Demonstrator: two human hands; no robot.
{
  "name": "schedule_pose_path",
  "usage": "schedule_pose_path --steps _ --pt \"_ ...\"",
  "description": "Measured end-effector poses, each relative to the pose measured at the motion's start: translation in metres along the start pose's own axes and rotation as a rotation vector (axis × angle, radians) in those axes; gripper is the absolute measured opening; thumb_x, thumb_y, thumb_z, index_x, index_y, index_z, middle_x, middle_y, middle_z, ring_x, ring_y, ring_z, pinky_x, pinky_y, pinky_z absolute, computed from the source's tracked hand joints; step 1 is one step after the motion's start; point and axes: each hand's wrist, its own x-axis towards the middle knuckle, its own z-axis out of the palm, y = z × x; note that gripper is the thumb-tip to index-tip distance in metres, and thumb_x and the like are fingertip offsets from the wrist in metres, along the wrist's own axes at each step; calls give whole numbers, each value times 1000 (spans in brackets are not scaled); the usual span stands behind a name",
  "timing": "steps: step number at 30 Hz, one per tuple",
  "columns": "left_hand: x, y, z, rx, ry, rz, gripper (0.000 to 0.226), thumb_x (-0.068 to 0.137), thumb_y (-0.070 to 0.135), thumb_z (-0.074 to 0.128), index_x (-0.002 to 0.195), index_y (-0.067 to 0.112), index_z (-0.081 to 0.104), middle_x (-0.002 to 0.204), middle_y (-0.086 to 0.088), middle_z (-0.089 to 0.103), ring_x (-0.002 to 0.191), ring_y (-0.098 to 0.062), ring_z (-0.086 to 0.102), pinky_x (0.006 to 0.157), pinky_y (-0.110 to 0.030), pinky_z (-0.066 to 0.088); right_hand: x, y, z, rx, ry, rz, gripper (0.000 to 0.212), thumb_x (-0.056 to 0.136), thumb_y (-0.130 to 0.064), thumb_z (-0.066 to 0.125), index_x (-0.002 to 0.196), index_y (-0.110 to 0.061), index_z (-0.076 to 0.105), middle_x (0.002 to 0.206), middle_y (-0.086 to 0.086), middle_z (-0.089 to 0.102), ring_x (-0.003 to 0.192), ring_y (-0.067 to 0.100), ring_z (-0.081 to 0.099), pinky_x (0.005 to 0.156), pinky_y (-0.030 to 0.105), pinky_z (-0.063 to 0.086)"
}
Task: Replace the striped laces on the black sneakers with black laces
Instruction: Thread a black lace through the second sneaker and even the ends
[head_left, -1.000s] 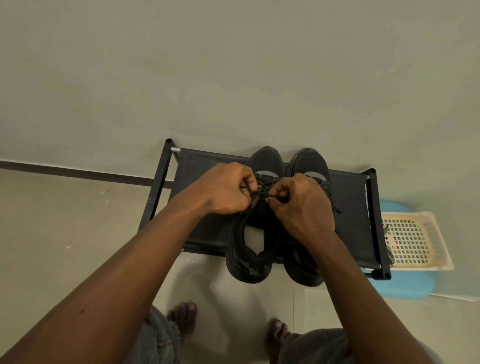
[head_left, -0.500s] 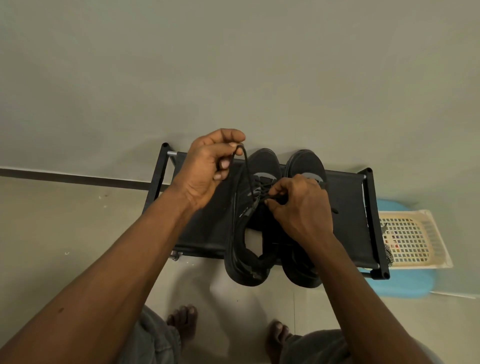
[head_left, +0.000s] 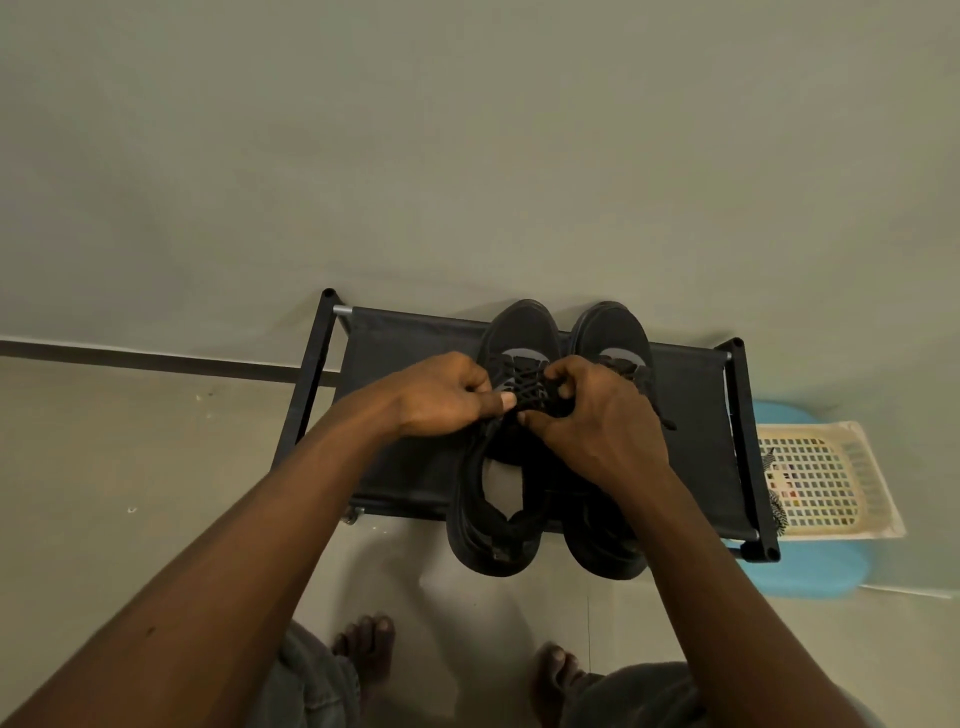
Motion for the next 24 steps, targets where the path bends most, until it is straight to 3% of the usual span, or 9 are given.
schedule_pose_path --steps 6,9,13,16,24 --pt "-6 6 -3 -291 47 61 41 104 38 60 66 22 53 56 10 42 48 -4 36 49 -19 30 -2 1 -1 -75 -7 4 58 79 -52 77 128 -25 61 116 5 59 113 28 52 96 46 50" --pt "-8 6 -11 -591 104 141 35 104 38 59 73 22 57 56 8 36 48 -7 30 47 -20 26 -2 2 -1 -69 3 0 61 78 -50 78 130 -25 59 118 6 54 116 28 48 99 46 48" --pt "-5 6 -19 -1067 153 270 28 97 38 60 74 21 58 53 9 30 43 -4 24 49 -27 10 -2 2 -2 -58 3 -2 63 79 -52 77 133 -26 56 119 5 54 117 27 48 100 44 48" --pt "-7 7 -28 -1333 151 349 32 103 37 53 75 22 56 49 13 32 41 -1 27 47 -25 9 -2 2 -2 -65 -3 -2 64 80 -53 77 134 -26 55 120 5 58 117 28 51 99 45 49" --pt "-10 5 -34 -1561 388 322 35 105 37 52 73 24 49 46 10 31 39 -5 26 41 -20 12 -2 0 -4 -67 -11 8 50 83 -52 75 124 -27 61 99 -4 71 96 21 67 82 37 55"
